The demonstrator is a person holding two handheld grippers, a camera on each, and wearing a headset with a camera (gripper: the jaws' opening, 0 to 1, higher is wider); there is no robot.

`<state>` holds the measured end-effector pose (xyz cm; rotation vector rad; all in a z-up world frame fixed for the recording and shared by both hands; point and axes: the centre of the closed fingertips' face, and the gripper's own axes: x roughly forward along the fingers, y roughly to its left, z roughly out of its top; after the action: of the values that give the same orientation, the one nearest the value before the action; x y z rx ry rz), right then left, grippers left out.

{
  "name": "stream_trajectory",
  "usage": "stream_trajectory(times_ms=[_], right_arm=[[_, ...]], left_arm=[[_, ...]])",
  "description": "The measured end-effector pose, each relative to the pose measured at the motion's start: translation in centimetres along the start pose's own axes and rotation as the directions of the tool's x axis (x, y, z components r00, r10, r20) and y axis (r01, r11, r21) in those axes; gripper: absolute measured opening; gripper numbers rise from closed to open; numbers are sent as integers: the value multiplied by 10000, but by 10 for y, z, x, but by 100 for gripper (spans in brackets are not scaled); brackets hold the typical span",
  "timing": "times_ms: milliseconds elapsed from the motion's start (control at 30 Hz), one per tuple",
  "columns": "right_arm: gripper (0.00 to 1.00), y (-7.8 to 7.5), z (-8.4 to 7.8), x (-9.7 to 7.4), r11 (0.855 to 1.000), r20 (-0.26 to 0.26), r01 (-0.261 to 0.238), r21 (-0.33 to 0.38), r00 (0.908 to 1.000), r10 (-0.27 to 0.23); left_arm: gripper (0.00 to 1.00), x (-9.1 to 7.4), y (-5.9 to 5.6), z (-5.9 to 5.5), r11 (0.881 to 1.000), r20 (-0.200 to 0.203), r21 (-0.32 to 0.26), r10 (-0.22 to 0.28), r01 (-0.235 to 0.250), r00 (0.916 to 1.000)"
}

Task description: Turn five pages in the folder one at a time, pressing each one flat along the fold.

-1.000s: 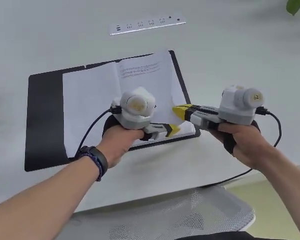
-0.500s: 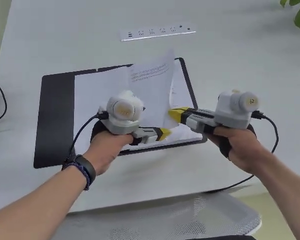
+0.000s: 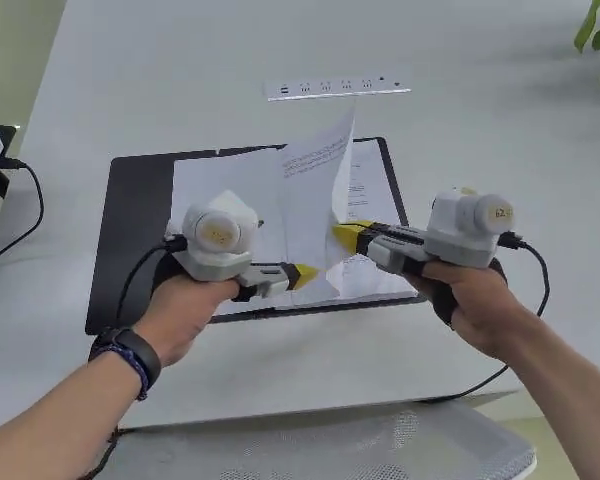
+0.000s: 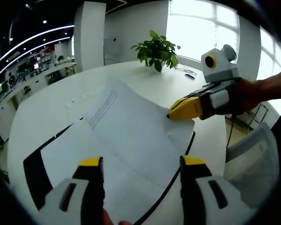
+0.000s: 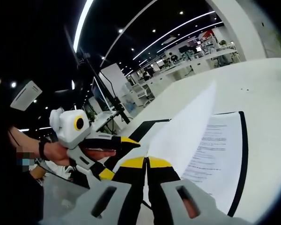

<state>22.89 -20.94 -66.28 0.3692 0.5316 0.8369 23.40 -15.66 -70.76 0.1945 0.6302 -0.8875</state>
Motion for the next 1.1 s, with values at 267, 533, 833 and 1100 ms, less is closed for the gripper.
stream_trajectory(times_ms=[267,533,833,1100], right_arm=[[0,18,1,12,9997,-51,-202,-137,9998,201],[0,37,3,28,9979,-174,-525,-371,9985,519],[0,58,5,49,9944,-324,-954,-466,9951,939],[0,67,0,64,9902,-581,-1308,-495,9901,1279]], left_arm=[[66,-30,17,-8,9989,182,-155,434,-431,9989],[68,-59,36,-18,9945,391,-507,937,-917,9948],[67,-91,54,-30,9858,419,-674,1567,-1537,9868],[67,-111,65,-41,9782,459,-859,1935,-1891,9800]])
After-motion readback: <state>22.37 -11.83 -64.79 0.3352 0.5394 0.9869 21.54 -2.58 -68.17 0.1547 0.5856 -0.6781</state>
